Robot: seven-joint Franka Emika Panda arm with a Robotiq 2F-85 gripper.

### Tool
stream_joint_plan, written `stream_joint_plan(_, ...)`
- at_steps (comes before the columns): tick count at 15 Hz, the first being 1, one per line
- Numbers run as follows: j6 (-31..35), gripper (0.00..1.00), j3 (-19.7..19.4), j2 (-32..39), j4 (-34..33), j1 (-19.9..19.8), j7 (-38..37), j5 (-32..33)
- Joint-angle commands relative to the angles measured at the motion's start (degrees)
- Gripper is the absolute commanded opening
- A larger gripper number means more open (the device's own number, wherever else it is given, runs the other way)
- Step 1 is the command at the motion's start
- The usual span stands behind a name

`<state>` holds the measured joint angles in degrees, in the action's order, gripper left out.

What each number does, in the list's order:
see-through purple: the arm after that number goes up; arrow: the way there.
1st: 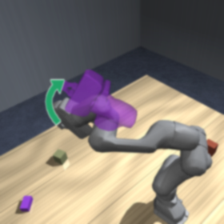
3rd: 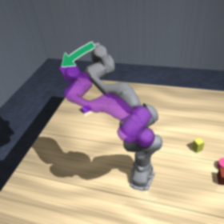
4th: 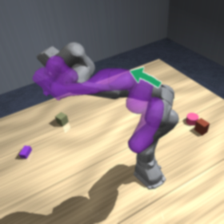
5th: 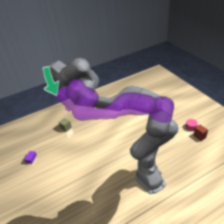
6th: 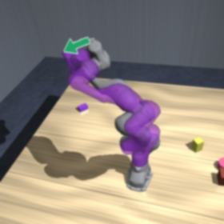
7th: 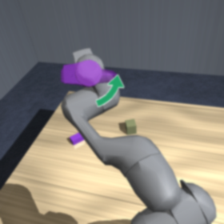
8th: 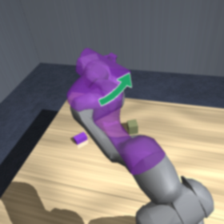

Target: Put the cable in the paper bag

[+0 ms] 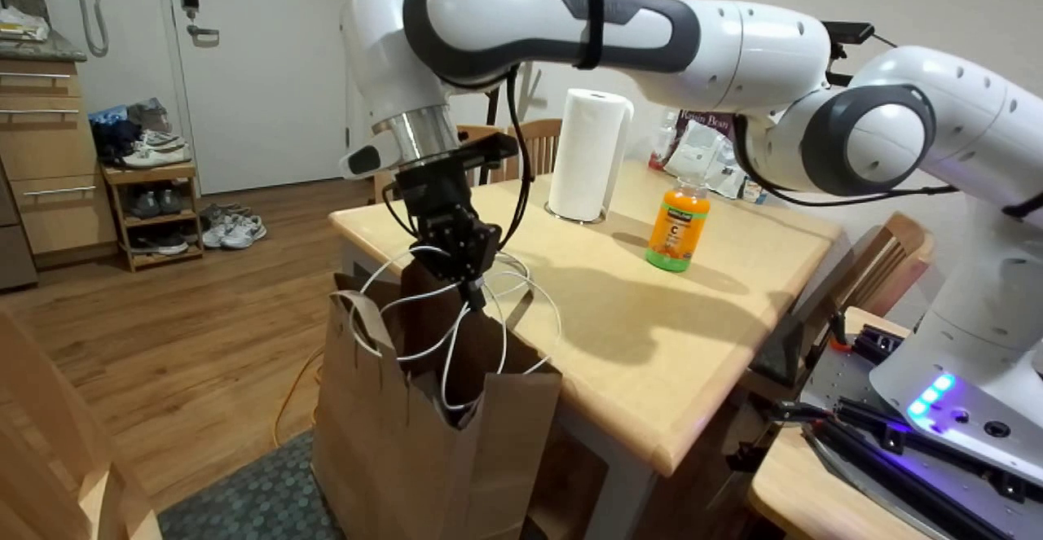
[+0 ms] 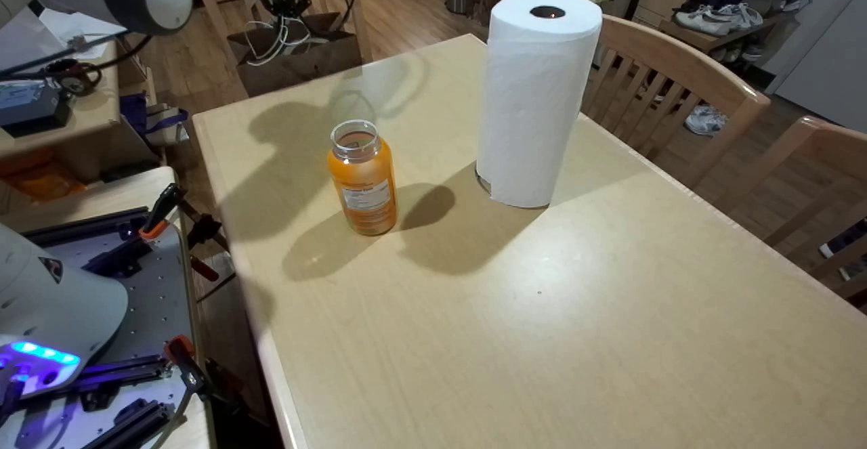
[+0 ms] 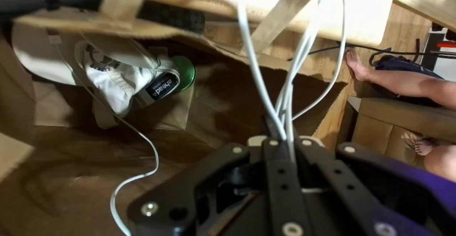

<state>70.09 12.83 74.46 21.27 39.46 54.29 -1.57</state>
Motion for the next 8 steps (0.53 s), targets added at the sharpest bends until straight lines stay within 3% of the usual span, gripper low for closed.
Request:
stream_joint_plan(1,1.03,0.02,-1.23,-1.43,0.15,0.95,0.82,0.92)
stream_joint_plan(8,2.20,0.02,0.41,0.33,-0.36,0.51,6.16,-1.27)
